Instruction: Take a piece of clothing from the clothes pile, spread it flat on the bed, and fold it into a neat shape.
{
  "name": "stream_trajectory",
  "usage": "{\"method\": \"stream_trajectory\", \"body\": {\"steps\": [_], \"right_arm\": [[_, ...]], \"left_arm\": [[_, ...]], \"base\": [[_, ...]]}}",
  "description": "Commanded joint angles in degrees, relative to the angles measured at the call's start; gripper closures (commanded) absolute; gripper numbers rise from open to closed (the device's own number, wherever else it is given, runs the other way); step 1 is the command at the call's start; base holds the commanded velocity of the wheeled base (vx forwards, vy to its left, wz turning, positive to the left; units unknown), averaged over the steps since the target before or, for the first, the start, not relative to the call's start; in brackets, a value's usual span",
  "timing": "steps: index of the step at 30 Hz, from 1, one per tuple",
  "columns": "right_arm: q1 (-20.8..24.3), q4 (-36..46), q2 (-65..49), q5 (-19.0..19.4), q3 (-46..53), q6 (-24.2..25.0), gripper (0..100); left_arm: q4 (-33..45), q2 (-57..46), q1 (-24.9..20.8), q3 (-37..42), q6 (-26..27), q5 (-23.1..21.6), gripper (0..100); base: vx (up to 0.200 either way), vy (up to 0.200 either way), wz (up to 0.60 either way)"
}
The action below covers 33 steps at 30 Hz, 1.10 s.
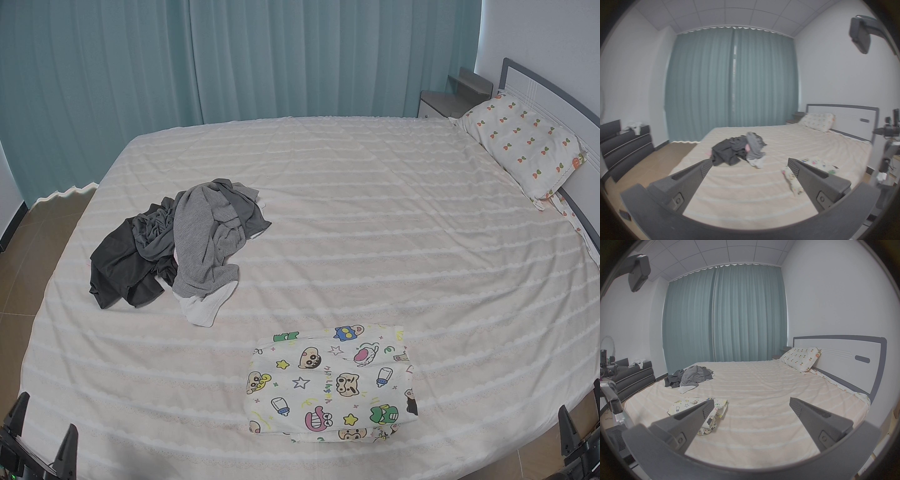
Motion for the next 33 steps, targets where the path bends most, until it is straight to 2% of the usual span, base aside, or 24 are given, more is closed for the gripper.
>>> {"method": "stream_trajectory", "body": {"steps": [1,6,13,17,22,25,26,27,28,29,31,33], "right_arm": [[0.0,0.6,-0.7,-3.9,-0.2,0.4,0],[0.0,4.6,-0.6,-4.7,-1.7,0.6,0],[0.0,4.9,-0.5,-4.7,-1.8,0.6,0],[0.0,4.7,-0.6,-4.7,-1.7,1.3,0],[0.0,3.7,-0.7,-5.1,-1.1,4.0,0],[0.0,1.7,-0.7,-5.1,-0.2,3.9,0],[0.0,1.7,-0.7,-5.1,-0.2,3.9,0],[0.0,0.6,-0.7,-5.0,0.1,3.1,0],[0.0,0.6,-0.7,-5.0,0.1,2.0,0],[0.0,0.6,-0.6,-5.0,0.1,1.8,0],[0.0,0.5,-0.7,-4.4,0.1,0.7,0],[0.0,0.7,-0.7,-3.5,0.1,0.4,0]], "left_arm": [[0.5,-0.5,0.0,0.8,3.1,-2.1,0],[1.1,0.4,0.3,0.6,2.6,-1.2,0],[1.5,1.2,0.2,0.5,2.4,-0.8,0],[1.5,1.6,0.2,0.5,-0.3,-1.4,0],[1.0,-0.5,0.1,0.6,-3.1,0.0,0],[0.8,-0.5,0.1,0.7,-4.9,5.3,0],[0.8,-0.5,0.1,0.7,-4.9,5.3,0],[0.4,-0.5,0.1,1.0,-5.0,10.5,0],[0.2,-0.5,0.1,1.0,-4.2,13.6,0],[0.2,-0.5,0.1,1.0,-4.1,14.1,0],[0.4,-0.5,0.1,1.0,-0.5,19.8,0],[0.4,-0.5,0.1,1.0,-0.1,19.2,0]], "base": [[0.000,0.000,0.00],[0.000,0.000,0.00],[0.000,0.000,0.00],[0.000,0.000,0.00],[0.000,0.000,0.00],[0.000,0.000,0.00],[0.000,0.000,0.00],[0.000,0.000,0.00],[0.000,0.000,0.00],[0.000,0.000,0.00],[0.000,0.000,0.00],[0.000,0.000,0.00]]}}
